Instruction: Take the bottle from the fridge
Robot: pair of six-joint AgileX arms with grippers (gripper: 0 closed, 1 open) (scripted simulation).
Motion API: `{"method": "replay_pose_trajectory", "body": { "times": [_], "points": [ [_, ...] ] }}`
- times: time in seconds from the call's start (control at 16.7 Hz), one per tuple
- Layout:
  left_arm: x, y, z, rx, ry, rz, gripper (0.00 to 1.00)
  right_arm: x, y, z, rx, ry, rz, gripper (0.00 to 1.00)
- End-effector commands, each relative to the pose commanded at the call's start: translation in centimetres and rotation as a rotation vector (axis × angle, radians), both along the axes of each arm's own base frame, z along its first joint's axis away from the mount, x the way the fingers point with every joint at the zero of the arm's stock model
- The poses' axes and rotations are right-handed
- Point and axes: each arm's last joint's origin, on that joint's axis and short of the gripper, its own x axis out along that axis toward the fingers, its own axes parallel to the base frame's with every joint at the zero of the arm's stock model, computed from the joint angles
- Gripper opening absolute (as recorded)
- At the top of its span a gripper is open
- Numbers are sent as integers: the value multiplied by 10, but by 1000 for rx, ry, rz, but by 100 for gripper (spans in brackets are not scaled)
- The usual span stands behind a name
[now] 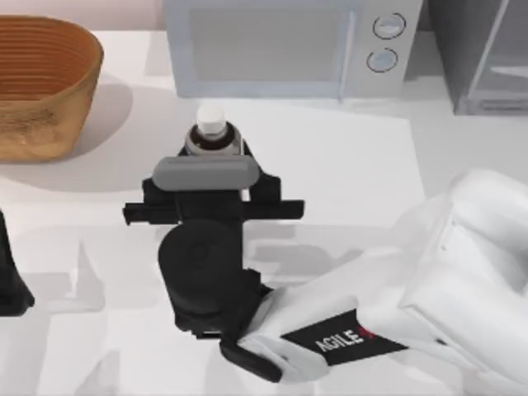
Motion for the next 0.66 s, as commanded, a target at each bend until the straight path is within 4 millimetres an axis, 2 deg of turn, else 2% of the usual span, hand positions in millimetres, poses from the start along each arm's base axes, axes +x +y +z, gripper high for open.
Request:
{"method": "replay_pose_trajectory", "body": {
  "times": [0.3, 0.66],
  "points": [
    [0, 0, 0, 0, 0, 0, 100, 0, 0, 0, 0, 0, 0, 98],
    [0, 0, 0, 0, 0, 0, 100, 0, 0, 0, 0, 0, 0, 100]
  ]
}}
